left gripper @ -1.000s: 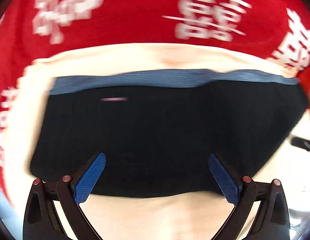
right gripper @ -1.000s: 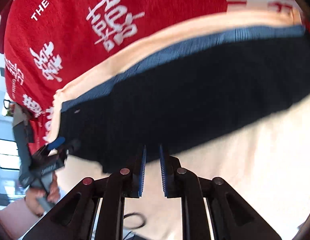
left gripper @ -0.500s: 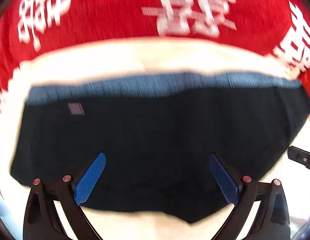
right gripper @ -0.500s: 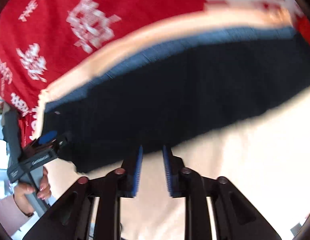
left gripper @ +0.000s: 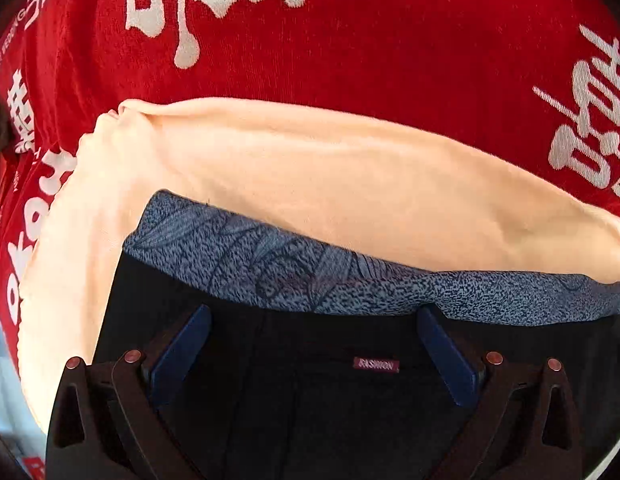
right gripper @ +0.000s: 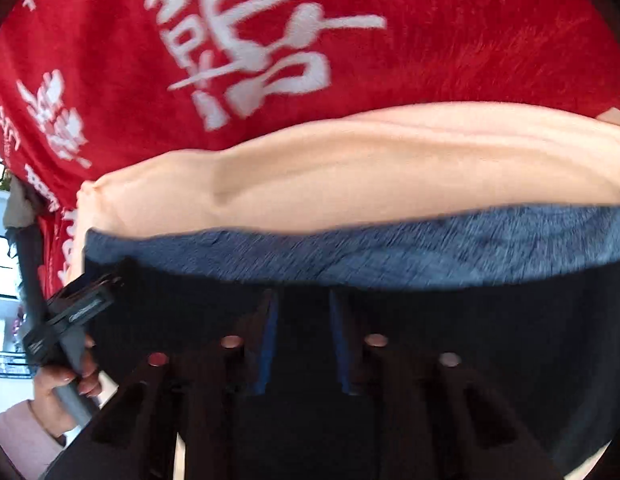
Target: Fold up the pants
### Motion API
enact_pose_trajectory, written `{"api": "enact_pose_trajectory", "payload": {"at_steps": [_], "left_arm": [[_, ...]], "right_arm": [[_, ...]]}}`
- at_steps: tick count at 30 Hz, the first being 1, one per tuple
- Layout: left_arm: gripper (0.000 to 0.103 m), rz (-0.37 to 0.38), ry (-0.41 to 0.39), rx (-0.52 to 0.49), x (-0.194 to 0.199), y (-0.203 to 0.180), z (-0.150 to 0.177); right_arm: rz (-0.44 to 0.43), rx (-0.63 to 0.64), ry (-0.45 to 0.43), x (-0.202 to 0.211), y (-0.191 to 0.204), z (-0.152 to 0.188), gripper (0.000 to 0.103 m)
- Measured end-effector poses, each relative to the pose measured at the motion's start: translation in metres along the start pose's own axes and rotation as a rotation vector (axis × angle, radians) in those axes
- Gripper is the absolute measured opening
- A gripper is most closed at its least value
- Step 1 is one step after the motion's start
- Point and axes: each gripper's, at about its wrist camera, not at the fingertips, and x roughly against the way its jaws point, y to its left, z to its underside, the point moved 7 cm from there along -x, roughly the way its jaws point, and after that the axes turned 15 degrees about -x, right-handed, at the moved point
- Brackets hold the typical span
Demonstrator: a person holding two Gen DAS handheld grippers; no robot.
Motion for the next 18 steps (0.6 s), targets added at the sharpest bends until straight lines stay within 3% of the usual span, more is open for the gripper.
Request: {"api": "enact_pose_trajectory", "payload": {"at_steps": [1,4,5,8,10,11,18], "left_arm": [[0.103,-0.006,-0.002,-0.014,0.0,-0.001,-0.002],[0.103,0.003,-0.008,-0.01,-0.001,-0.001,-0.004],[0.103,0.001,-0.005,-0.01,0.0,-0.001,-0.005],[0.103,-0.022,0.019,-0.028,0.01,-0.009,-0.004],[0.103,-0.025,0.037,-0.048,0.019,-0.021,-0.002],[0.103,-0.02,0.043,-0.063,0.024,-0.031,-0.003],[0.103,0.057,0.033,-0.221,0.074,-0.121,0.024]], "right_arm": [[0.025,0.002,-0.022,0.0,-0.005,-0.007,0.004],[0.145,-0.048,-0.104,0.007,-0.033,-0.032,0.004],[0.14,-0.097,-0.114,0.012,-0.044,-0.037,0.004],[0.09,-0.218,-0.111,0.038,-0.064,-0.033,0.018],[0.076,-0.21,-0.111,0.055,-0.069,-0.019,0.042],[0.071,-0.206,-0.113,0.065,-0.072,-0.008,0.046],[0.024,-0.312,-0.04,0.106,-0.126,0.079,0.049]]}}
